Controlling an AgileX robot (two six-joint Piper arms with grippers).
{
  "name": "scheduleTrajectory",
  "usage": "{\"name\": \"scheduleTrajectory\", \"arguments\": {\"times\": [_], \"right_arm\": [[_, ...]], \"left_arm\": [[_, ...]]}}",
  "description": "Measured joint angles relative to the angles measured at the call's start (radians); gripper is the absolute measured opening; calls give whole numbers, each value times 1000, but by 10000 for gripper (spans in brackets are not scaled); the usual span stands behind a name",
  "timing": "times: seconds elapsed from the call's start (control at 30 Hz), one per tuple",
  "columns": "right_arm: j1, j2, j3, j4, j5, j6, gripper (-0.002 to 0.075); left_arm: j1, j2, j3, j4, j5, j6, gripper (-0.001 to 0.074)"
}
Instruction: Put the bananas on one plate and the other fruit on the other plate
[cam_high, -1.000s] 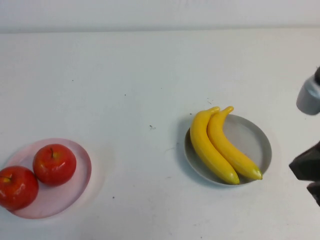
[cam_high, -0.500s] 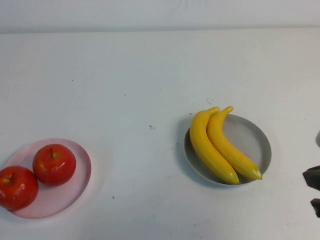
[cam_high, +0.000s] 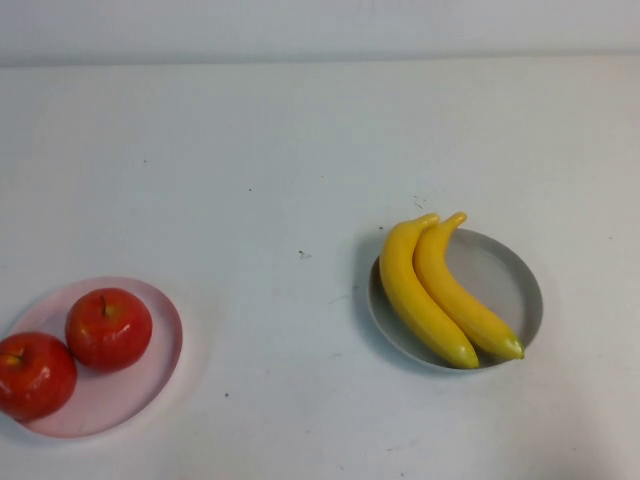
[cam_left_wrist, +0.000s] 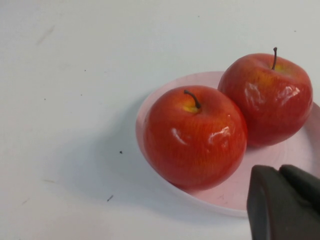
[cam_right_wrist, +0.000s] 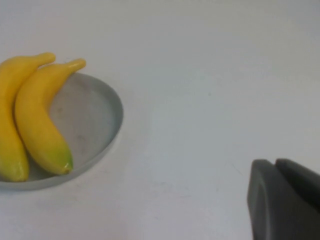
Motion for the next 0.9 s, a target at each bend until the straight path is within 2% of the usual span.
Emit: {"name": "scheduleTrajectory", "arguments": {"times": [0.2, 0.3, 0.67, 0.9], "right_arm": [[-7, -176, 131, 11, -165, -6, -15], [-7, -225, 134, 22, -170, -6, -15], [-7, -238, 134, 29, 27, -10, -15], [-7, -243, 134, 29, 46, -10, -15]], "left_arm": [[0, 0, 0, 0, 0, 0, -4], [0, 0, 0, 0, 0, 0, -4], [0, 0, 0, 0, 0, 0, -4], [0, 0, 0, 0, 0, 0, -4]]}}
